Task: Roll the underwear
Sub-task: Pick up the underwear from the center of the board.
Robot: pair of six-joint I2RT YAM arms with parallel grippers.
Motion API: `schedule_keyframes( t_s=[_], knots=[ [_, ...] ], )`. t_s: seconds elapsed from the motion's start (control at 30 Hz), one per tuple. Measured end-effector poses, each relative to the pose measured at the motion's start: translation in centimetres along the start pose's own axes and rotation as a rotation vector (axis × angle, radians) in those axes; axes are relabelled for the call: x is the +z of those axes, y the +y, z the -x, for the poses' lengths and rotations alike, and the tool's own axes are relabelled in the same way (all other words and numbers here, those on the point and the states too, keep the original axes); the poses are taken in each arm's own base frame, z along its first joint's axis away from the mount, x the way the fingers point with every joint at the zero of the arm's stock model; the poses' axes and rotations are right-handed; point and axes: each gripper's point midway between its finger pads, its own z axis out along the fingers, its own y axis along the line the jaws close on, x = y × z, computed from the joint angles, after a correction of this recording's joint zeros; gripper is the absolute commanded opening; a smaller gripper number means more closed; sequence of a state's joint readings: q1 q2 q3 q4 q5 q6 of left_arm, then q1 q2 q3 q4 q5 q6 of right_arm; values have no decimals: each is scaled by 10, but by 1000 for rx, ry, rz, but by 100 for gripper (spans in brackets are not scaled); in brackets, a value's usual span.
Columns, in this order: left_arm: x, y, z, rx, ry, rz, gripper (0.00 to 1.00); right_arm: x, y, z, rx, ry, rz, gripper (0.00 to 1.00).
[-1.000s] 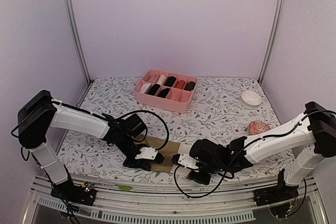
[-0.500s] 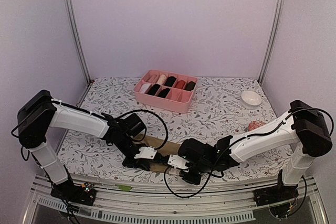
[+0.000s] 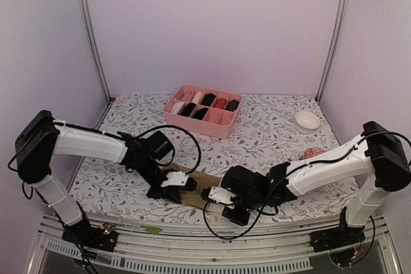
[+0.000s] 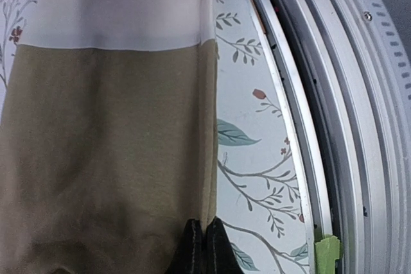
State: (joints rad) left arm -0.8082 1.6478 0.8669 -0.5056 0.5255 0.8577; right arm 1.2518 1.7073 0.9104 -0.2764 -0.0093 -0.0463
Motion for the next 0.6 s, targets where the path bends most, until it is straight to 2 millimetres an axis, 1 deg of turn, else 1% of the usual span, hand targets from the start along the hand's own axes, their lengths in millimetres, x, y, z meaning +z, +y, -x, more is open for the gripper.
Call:
schedule_keyframes(
  t_s=[0.13,0.23,0.27,0.3,0.33,0.37,0.43,0.47,0.6],
  knots=[
    [-4,1,5,-3,-9,-8,0,-6,-9,3,42,-11,-2,0],
    [-9,6,11,-3,-22,-5,0,-11,-14,5,69,-24,4,0],
    [-12,8,14,-3,-28,-3,0,-11,-15,6,75,-26,8,5],
    [-14,11,17,-4,-34,0,0,-11,-14,6,78,-26,18,11],
    [-15,15,19,-6,-40,1,0,-11,-13,4,81,-21,28,15],
    [-15,17,19,-8,-43,2,0,-11,-12,3,86,-16,34,17],
    [-14,18,17,-18,-41,-6,0,-9,-7,-1,74,3,53,18],
    [-12,17,15,-25,-36,-15,0,-7,-4,-4,67,16,58,22],
    [-10,11,11,-38,-30,-44,0,2,7,-14,43,66,77,26]
  ],
)
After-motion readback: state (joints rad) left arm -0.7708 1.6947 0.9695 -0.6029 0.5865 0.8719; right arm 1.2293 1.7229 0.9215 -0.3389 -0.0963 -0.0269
